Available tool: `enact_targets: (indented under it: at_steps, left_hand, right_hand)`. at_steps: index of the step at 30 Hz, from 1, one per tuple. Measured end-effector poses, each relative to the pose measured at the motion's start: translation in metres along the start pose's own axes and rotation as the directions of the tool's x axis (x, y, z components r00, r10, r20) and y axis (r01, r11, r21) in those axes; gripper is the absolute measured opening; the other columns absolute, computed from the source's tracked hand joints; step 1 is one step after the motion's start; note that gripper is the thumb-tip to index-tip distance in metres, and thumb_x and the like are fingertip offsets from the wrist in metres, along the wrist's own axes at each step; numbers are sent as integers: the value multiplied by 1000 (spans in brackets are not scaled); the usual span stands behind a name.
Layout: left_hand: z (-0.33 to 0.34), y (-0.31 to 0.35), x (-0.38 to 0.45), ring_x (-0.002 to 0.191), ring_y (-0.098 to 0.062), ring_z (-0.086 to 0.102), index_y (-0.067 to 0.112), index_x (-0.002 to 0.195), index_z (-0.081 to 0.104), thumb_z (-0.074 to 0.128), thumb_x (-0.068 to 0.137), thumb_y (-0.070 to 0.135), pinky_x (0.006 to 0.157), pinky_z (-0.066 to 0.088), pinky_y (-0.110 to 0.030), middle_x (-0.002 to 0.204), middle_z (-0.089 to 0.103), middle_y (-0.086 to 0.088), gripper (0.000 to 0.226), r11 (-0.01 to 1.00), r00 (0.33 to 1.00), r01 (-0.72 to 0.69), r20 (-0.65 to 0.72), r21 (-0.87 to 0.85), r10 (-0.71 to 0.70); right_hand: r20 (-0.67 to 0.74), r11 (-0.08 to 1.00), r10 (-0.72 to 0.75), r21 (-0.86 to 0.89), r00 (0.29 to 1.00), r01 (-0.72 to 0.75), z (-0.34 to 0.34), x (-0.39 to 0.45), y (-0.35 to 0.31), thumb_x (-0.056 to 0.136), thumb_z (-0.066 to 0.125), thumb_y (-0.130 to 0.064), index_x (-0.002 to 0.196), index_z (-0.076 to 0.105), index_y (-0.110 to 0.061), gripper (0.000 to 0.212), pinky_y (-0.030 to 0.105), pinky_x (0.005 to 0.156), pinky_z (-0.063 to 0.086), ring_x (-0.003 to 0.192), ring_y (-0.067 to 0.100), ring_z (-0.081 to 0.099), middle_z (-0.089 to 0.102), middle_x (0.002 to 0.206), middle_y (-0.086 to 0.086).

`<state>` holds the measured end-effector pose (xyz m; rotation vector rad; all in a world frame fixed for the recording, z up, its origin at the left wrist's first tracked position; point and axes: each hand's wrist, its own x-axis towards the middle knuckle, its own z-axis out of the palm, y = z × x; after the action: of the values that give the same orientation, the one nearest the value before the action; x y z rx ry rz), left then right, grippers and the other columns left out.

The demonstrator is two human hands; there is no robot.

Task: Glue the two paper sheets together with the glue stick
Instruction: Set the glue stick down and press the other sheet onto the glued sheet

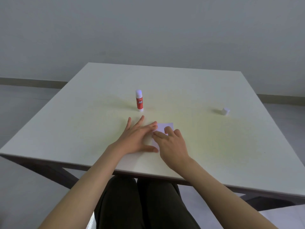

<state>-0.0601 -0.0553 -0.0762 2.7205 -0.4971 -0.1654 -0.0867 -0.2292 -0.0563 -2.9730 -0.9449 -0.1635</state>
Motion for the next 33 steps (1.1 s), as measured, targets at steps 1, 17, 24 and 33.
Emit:
enact_targets:
  at_steps: [1,17,24,33]
  left_hand:
    - [0,0,0,148,-18,-7,40,143,26,56,65,77,114,-16,-55,154,24,24,92,1000,1000,-1,0,-7,1]
    - [-1,2,0,147,-13,-12,36,147,22,59,68,73,115,-17,-52,155,13,28,95,1000,999,24,45,1,-24]
    - [-3,2,0,147,-13,-12,37,146,23,60,68,71,114,-18,-52,156,15,25,93,1000,999,12,50,-7,-12]
    - [-4,2,0,147,-14,-12,36,147,22,58,68,73,114,-18,-52,156,14,25,94,1000,999,15,52,18,-16]
  right_hand:
    - [9,1000,2,2,1000,-2,1,6,1,87,41,-9,124,54,-12,39,31,75,23,108,28,45,59,123,-3]
    - [-229,996,92,7,969,-93,0,-53,1,48,61,6,86,77,-19,48,25,49,41,60,21,60,76,94,-13]
    - [-69,980,200,18,977,-199,8,-4,30,83,43,0,124,58,-17,46,33,70,23,98,27,49,59,133,-9]
    - [-103,980,195,-23,975,-198,4,-22,24,76,46,4,110,64,-14,43,32,69,32,91,26,51,66,117,-6]
